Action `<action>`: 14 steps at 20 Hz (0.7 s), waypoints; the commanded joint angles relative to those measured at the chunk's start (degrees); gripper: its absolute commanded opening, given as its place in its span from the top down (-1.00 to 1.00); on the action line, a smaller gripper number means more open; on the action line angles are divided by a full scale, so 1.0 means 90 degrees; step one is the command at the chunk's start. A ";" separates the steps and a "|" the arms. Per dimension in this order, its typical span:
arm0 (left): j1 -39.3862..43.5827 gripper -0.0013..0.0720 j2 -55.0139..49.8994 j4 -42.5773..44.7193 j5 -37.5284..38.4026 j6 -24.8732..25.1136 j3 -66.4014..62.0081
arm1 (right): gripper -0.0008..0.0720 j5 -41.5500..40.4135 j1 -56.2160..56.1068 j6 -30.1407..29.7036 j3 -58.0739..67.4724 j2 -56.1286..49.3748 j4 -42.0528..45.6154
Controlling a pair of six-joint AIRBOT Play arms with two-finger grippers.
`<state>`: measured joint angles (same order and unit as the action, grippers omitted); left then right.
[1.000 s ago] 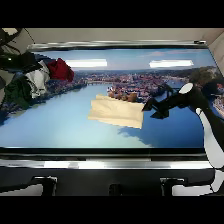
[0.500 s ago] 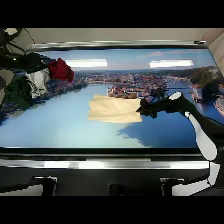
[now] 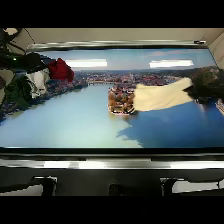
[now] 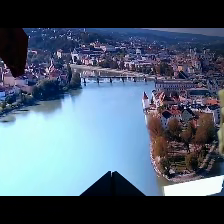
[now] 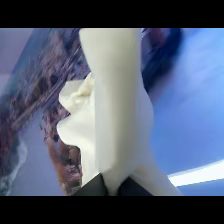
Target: Fold the shirts.
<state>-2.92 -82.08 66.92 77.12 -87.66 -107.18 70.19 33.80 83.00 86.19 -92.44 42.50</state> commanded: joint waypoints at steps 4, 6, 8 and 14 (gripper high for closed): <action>0.0029 0.90 -0.0005 -0.0002 0.0000 0.0005 -0.0002 | 0.88 0.1569 0.2783 0.0874 0.0131 0.0702 0.2084; 0.0087 0.90 -0.0005 -0.0002 0.0000 0.0022 -0.0002 | 0.88 0.2023 0.3128 0.1161 -0.0257 0.0901 0.3315; 0.0143 0.91 -0.0005 -0.0002 0.0000 0.0027 -0.0002 | 0.88 0.1620 0.3215 0.1795 -0.1326 0.1367 0.4354; 0.0265 0.90 -0.0005 -0.0002 0.0000 0.0024 -0.0002 | 0.88 0.0981 0.3213 0.1848 -0.3563 0.1950 0.4189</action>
<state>-0.95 -82.08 66.87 77.14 -87.50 -107.18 79.64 62.15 98.87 61.06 -76.53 77.71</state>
